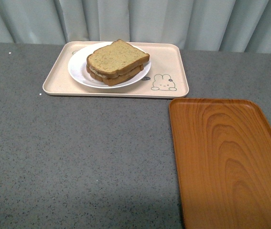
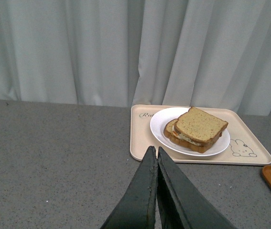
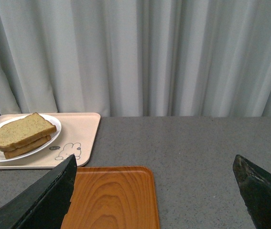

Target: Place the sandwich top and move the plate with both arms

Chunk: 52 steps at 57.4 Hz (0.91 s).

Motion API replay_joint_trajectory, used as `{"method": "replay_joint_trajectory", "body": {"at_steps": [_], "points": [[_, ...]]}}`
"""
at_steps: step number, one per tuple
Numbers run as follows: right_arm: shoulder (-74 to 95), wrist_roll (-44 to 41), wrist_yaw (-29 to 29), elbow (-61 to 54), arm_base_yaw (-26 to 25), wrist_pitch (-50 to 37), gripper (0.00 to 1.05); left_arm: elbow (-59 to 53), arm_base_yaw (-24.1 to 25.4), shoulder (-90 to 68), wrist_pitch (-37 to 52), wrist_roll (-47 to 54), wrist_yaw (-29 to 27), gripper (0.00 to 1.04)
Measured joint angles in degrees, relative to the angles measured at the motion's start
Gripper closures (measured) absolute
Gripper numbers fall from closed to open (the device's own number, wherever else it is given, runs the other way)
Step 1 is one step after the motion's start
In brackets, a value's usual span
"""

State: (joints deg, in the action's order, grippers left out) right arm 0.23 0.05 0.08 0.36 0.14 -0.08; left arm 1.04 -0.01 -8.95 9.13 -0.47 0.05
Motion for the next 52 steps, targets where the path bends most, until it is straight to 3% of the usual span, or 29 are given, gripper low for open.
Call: {"method": "replay_joint_trajectory", "body": {"at_steps": [6,23,52], "points": [[0.00,0.00,-0.02,0.00,0.00,0.00,0.09,0.00,0.00,7.17,-8.50,0.02,-0.07,1.01],[0.00,0.00,0.00,0.00,0.00,0.00,0.09,0.00,0.00,8.66,-9.01,0.00,-0.04,1.00],[0.00,0.00,0.00,0.00,0.00,0.00,0.09,0.00,0.00,8.68,-9.01,0.02,-0.04,0.17]]}}
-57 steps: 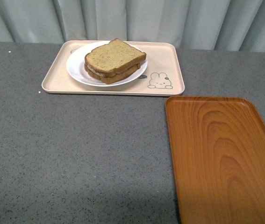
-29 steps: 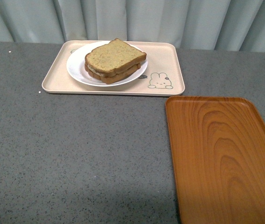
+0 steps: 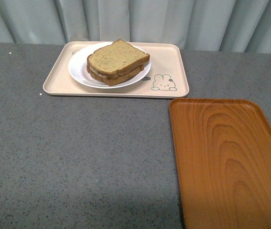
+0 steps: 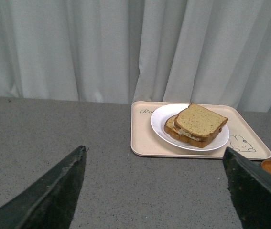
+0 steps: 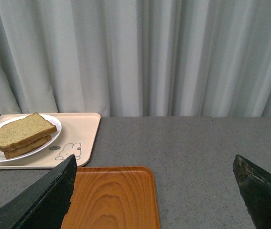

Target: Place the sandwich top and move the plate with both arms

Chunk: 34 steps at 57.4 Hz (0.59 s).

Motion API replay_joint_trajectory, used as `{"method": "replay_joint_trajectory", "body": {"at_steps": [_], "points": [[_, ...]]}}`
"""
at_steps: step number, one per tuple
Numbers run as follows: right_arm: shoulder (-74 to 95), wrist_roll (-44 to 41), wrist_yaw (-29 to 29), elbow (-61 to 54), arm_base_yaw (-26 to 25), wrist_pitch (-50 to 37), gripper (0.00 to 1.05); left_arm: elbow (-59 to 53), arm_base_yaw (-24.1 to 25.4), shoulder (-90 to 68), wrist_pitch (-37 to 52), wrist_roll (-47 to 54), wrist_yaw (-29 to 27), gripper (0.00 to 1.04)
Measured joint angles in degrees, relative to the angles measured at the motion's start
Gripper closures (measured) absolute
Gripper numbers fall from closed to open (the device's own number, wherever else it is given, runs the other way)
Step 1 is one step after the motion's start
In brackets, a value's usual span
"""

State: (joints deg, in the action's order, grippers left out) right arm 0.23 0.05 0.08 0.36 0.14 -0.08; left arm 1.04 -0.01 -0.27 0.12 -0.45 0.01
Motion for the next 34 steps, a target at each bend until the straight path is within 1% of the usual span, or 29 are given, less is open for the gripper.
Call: {"method": "replay_joint_trajectory", "body": {"at_steps": [4,5,8,34], "points": [[0.00,0.00,0.00,0.00,0.00,0.00,0.09,0.00,0.00,0.00,0.00,0.02,0.00,0.05],[0.00,0.00,0.00,0.00,0.00,0.00,0.09,0.00,0.00,0.00,0.00,0.09,0.00,0.05],[0.00,0.00,0.00,0.00,0.00,0.00,0.09,0.00,0.00,0.00,0.00,0.07,0.00,0.07],[0.00,0.00,0.00,0.00,0.00,0.00,0.09,0.00,0.00,0.00,0.00,0.07,0.00,0.06]]}}
